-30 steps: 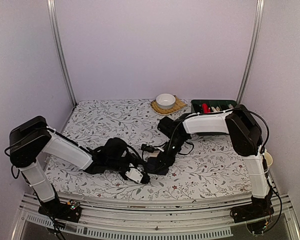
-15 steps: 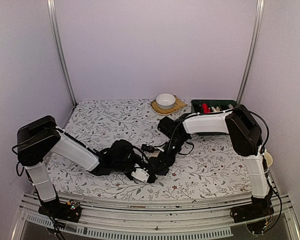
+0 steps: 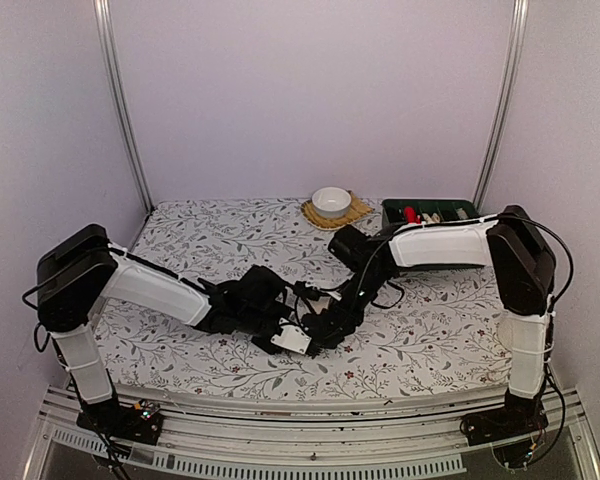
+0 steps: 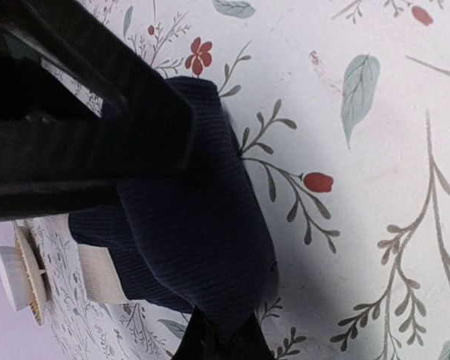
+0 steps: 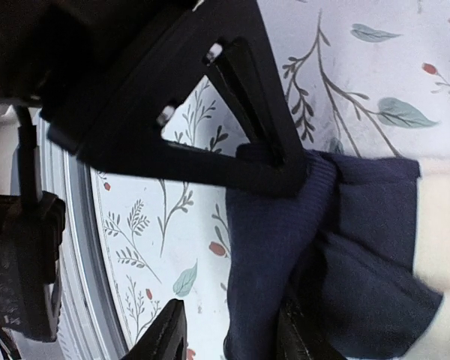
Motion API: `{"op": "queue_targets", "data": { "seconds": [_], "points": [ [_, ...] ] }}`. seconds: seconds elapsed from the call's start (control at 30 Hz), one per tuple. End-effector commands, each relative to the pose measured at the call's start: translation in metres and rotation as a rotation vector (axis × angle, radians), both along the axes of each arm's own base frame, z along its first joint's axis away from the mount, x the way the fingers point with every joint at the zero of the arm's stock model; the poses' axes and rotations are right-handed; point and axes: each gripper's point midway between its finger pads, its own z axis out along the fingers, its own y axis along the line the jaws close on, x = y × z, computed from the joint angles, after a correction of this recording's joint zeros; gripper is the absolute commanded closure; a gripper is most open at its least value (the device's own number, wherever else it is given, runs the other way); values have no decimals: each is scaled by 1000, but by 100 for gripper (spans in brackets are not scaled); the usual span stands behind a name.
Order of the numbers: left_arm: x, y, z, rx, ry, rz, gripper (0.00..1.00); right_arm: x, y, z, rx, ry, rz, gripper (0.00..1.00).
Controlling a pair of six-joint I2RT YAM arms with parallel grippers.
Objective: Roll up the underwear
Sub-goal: Roll the underwear at the center of the board.
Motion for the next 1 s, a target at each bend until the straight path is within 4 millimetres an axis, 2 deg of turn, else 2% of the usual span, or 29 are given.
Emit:
{"op": "queue_targets", "data": {
  "seconds": [0.0,0.13,0.27,0.3,0.43,0.47,0.6,0.77,0.97],
  "points": [
    [-38,36,-45,213,259,43,100,5,-8,31,43,-151,-53,58],
    [-42,39,-53,273,342,78,100,5,-27,44,44,-232,-143,56],
    [-42,37,-48,283,415,99,100,3,-52,44,22,-320,-243,55],
    [-44,39,-55,304,450,108,100,3,-59,44,14,-352,-272,55],
    [-41,34,-51,317,559,128,100,-13,-71,50,26,-526,-294,55],
    [-40,33,-50,323,589,134,100,-20,-73,46,23,-584,-272,54],
    [-35,30,-47,333,725,164,100,-35,-68,45,1,-820,-205,52],
    [-24,28,-43,336,909,220,100,-36,-54,34,-57,-999,-124,51],
    [-12,31,-48,342,1015,276,100,-16,-36,13,-189,-1202,-36,47]
  ]
}}
